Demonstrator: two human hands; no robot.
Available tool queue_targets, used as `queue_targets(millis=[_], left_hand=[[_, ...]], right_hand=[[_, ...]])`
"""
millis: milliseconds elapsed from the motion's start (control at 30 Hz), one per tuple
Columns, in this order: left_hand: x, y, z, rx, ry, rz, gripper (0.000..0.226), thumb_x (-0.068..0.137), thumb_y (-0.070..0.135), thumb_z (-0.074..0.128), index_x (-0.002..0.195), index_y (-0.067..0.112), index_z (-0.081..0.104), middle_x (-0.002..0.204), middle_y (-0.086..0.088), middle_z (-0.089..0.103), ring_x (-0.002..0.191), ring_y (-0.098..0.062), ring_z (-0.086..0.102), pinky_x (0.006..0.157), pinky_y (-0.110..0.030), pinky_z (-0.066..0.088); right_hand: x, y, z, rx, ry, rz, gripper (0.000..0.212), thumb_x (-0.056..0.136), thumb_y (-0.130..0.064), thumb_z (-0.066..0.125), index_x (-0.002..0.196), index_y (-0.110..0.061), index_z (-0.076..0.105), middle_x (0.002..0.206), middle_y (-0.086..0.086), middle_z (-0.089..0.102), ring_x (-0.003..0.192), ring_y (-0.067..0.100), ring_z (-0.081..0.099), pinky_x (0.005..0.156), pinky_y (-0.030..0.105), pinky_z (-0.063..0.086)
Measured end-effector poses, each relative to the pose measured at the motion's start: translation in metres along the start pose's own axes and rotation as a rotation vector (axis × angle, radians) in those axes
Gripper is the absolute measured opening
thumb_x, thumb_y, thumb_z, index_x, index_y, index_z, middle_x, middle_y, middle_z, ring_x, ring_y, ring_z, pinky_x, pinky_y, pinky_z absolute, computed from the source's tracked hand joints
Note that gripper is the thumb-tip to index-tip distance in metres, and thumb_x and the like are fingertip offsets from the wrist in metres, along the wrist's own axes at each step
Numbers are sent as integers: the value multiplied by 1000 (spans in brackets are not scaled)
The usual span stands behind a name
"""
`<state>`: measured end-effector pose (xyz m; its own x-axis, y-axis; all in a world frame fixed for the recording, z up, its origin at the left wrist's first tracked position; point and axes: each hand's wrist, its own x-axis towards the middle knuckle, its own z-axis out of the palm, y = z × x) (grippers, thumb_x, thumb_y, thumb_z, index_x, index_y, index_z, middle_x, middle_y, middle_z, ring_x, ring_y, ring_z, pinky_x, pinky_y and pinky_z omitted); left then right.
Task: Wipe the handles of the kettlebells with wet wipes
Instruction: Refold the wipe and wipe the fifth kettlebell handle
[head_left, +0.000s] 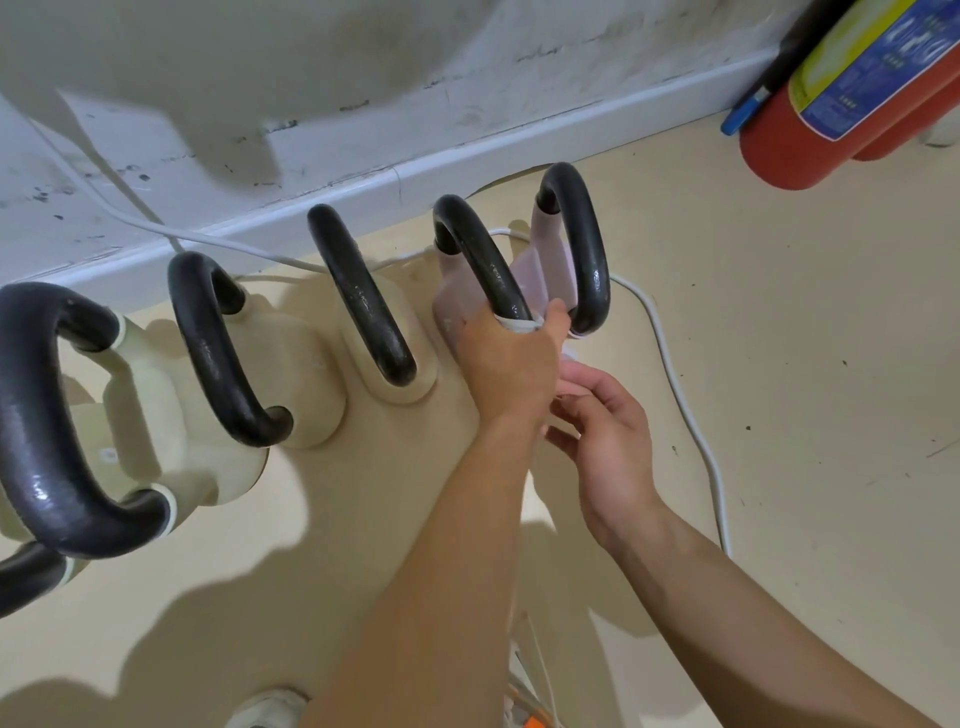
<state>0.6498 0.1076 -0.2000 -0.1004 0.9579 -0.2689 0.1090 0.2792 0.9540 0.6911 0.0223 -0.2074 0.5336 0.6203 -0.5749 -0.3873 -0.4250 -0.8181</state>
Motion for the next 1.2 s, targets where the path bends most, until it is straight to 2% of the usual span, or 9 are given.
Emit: queue_targets(millis=[200,333,433,567,700,867,967,1067,1200], left_hand=[[14,-11,-27,-28,-311,-53,21,74,21,85,82,26,66,86,9,75,81,-13,73,78,-36,60],[-14,-21,-27,-14,-110,13,49,71,33,86,113,36,61,106,22,69,101,-2,67,89,-29,56],[-37,-28,-24,79,174,108,61,75,39,84,127,25,56,119,17,61,113,-1,58,95,-19,46],[-47,-32,-14,58,73,123,38,93,33,69,128,27,56,109,15,69,98,-1,66,83,-24,53],[-41,-28,0,41,4,39,75,80,15,73,140,36,32,126,18,61,98,7,63,78,-6,46],[-24,-14,12,-16,24,20,77,63,29,88,110,58,34,107,30,57,95,11,62,80,-13,50],[-9,-17,16,-17,106,29,49,62,58,76,96,55,40,105,16,62,100,-6,63,88,-33,54],[8,-16,18,-90,189,114,21,72,65,53,78,45,51,79,18,61,81,-9,59,80,-34,50],[22,-14,17,-350,128,-61,58,80,70,38,71,18,61,58,8,57,59,-23,54,65,-37,46]], right_hand=[[-3,-2,3,-70,-25,-60,44,95,9,47,122,-21,63,120,-2,71,93,10,69,88,38,56],[1,-7,7,-87,-148,-115,62,90,17,41,138,-17,58,118,2,73,113,33,66,94,44,56],[1,-11,7,8,-170,-61,62,89,20,37,136,-12,61,106,-7,79,106,18,73,85,26,56],[1,-13,2,193,-224,-3,57,86,15,34,130,-3,65,117,13,75,109,24,72,88,27,56],[-2,-12,1,431,-291,41,45,96,-2,30,112,-5,72,114,15,74,108,28,70,98,35,53],[0,-16,11,565,-255,137,51,103,-26,34,85,-16,81,96,6,76,97,22,70,95,34,51],[6,-17,14,617,-163,166,39,97,-32,42,108,-6,67,77,5,67,78,22,60,77,32,47],[10,-15,8,612,-93,193,45,104,-32,35,125,0,59,98,13,74,81,20,68,81,30,51],[13,-10,2,521,-40,219,42,104,-34,35,120,-5,61,108,12,77,102,24,70,93,35,51]])
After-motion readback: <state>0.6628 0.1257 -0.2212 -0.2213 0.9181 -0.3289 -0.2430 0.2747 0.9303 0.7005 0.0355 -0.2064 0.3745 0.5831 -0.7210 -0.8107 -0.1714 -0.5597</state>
